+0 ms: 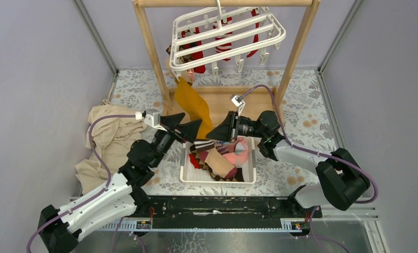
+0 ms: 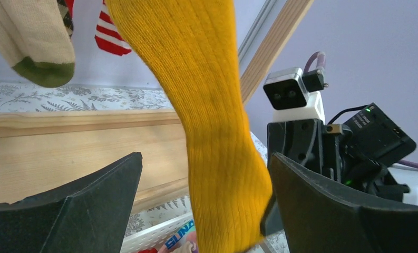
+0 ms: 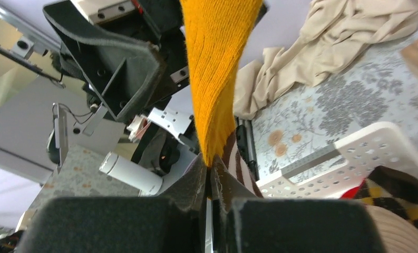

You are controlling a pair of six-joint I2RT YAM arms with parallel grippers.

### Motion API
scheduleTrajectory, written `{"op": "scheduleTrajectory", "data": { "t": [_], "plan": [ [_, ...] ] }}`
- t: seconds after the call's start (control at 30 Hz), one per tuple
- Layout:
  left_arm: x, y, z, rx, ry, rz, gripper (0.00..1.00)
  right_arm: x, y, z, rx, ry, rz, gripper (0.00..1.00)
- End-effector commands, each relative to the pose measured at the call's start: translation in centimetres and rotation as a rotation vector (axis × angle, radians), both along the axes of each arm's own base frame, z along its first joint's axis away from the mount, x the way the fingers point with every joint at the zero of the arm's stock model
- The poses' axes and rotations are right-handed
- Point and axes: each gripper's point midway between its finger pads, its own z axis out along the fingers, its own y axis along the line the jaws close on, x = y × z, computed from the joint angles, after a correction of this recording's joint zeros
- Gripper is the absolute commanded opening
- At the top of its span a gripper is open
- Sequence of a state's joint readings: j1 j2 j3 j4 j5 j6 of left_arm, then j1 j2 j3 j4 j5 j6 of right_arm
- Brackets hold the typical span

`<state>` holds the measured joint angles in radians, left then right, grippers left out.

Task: Remove the socks clipped to the hanger
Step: Remove the sock from the hanger.

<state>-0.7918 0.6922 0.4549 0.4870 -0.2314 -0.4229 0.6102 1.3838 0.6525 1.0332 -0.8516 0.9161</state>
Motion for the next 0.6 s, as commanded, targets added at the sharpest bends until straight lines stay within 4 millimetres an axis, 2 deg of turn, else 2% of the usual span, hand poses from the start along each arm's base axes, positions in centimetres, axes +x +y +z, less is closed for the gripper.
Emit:
{"op": "scheduleTrajectory", "data": {
  "t": [0.0, 0.23, 0.27, 0.4, 0.47, 0.5, 0.57],
  "plan": [
    [0.8, 0.4, 3.5, -0.046, -0.105, 0.044, 0.99, -1.8, 1.8, 2.1, 0.044, -0.105, 0.077, 0.00],
    [2.1, 1.4, 4.0, -0.069, -0.109, 0.067, 0.98, -3.0, 3.1, 1.5, 0.032, -0.102, 0.121, 0.00],
    [2.1, 1.3, 4.3, -0.073, -0.118, 0.055, 0.95, -3.0, 3.2, 1.4, 0.028, -0.100, 0.123, 0.00],
    [1.9, 0.6, 5.2, -0.070, -0.139, 0.012, 0.59, -2.7, 3.5, 1.2, 0.022, -0.098, 0.115, 0.00],
    [1.9, 0.4, 5.5, -0.063, -0.137, 0.002, 0.36, -2.5, 3.6, 1.2, 0.014, -0.099, 0.106, 0.00],
    [1.9, 0.4, 5.3, -0.054, -0.129, 0.001, 0.29, -2.4, 3.6, 1.2, 0.007, -0.103, 0.102, 0.00],
    [1.9, 0.5, 5.5, -0.047, -0.124, 0.005, 0.23, -2.1, 3.6, 1.2, -0.006, -0.110, 0.089, 0.01]
  ]
}}
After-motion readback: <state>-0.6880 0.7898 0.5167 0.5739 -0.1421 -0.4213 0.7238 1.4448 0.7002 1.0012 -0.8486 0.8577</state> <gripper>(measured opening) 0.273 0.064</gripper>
